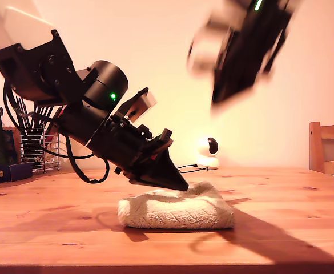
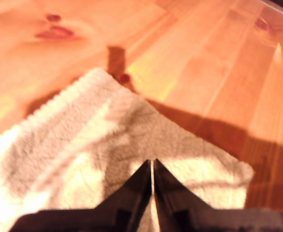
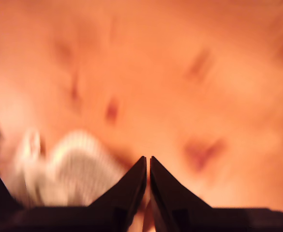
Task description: Fold the tea towel in front of you. After folding it, place it to the left side.
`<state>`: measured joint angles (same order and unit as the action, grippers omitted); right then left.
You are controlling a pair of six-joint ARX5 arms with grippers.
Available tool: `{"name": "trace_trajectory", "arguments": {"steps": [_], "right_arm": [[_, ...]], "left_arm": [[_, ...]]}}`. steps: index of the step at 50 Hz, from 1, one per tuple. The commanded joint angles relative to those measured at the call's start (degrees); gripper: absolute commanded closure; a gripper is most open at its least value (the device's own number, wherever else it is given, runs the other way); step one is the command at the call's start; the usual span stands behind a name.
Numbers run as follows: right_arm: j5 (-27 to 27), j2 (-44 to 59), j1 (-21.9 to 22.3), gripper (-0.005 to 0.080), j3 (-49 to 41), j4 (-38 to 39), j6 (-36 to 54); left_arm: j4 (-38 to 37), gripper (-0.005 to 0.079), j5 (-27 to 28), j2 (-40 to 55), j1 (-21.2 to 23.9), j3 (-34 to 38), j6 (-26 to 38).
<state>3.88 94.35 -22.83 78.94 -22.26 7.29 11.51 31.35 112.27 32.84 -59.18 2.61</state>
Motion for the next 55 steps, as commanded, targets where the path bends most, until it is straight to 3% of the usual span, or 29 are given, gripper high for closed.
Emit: {"name": "trace_trajectory", "arguments": {"steps": [1,19,28,48,55], "right_arm": [[-0.1,-1.6,0.5,0.0765,0.6,0.4,-0.5],[0.0,-6.7,1.2,0.0765,0.6,-1.2,-0.4],[0.0,-6.7,1.2,0.0765,0.6,-2.0,0.2],[0.0,-6.7,2.6,0.0765,0.6,-3.0,1.2],[0.0,-6.7,3.4,0.0765,0.6,-3.0,1.7]], "left_arm": [[-1.1,0.0764,-0.5,2.7,-0.1,0.0,0.5],[-7.5,0.0764,-10.0,2.9,-0.6,0.0,0.3],[-15.3,0.0764,-15.9,2.9,-2.9,0.0,0.4],[-28.9,0.0764,-23.9,2.8,-14.2,0.0,1.1],[-33.2,0.0764,-30.3,2.8,-17.8,0.0,3.6]]}}
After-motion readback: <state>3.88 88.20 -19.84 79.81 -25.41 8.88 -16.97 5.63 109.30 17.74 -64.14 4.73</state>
